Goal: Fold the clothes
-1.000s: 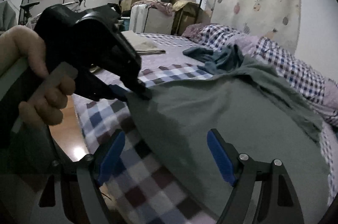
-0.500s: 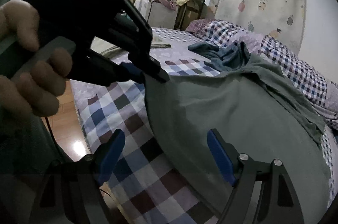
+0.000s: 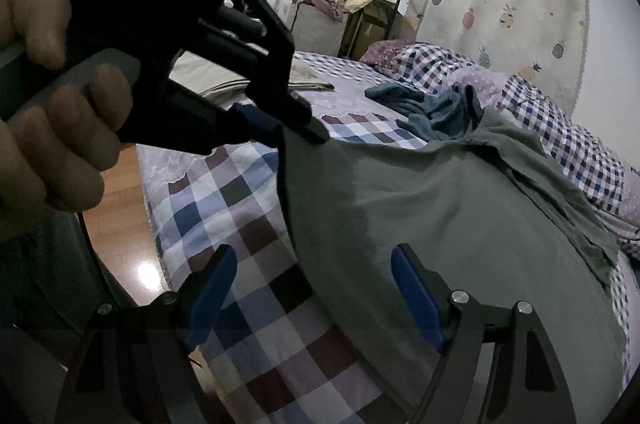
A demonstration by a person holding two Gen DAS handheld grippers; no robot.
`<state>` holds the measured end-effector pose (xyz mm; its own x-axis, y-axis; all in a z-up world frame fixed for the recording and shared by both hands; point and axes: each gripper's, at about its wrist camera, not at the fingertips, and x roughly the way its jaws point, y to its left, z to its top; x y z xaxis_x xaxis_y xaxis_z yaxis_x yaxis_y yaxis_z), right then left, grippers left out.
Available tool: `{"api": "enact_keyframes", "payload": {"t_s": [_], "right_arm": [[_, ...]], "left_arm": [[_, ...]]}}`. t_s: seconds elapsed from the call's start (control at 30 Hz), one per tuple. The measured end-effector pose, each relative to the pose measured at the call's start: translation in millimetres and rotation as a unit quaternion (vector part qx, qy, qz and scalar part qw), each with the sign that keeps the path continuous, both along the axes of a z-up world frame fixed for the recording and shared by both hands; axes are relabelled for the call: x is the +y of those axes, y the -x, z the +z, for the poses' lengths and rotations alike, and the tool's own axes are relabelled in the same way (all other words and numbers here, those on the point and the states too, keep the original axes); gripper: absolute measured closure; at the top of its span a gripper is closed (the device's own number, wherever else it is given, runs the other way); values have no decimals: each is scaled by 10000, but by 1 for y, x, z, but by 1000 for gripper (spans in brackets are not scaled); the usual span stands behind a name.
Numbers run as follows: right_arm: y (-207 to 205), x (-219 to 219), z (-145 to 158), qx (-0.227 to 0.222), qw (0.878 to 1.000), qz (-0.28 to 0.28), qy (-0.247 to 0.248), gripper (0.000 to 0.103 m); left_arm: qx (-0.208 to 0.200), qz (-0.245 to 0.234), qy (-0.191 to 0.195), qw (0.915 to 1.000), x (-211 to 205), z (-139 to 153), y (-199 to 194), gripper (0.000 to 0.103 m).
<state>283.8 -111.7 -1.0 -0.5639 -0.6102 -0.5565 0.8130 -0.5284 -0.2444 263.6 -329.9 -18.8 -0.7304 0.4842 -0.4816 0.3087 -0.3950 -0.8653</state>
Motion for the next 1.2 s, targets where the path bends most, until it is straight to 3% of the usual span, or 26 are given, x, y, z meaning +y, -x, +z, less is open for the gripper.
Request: {"api": "enact_keyframes", "payload": {"t_s": [0.13,0.4,0.7,0.87,1.0,1.1,1.2], "right_arm": [[2,0,-1,-11,10000,-22,6,23],[5,-3,0,42,10000,-36,26,26],[6,-9,-3,276,9996,49,-99,46],[10,-14,-8,407,9988,40,-266,72],[8,-17,-8,455,9985,151,-271,71],[-4,-20,-8,651,9968,381,-267,59],[-9,-25,-13,806,9953,405,-359,57]], "left_arm": [[6,81,-274,9996,-3,-5,-1,96],[-21,83,-397,9992,-3,-9,-2,96],[-90,93,-553,9984,-4,-15,-4,96],[-194,143,-593,9980,-5,-20,-5,96],[-170,166,-635,9977,-7,-21,-6,96],[105,99,-673,9976,-6,-13,-7,98],[338,-1,-770,9965,-4,-7,-6,100]]}}
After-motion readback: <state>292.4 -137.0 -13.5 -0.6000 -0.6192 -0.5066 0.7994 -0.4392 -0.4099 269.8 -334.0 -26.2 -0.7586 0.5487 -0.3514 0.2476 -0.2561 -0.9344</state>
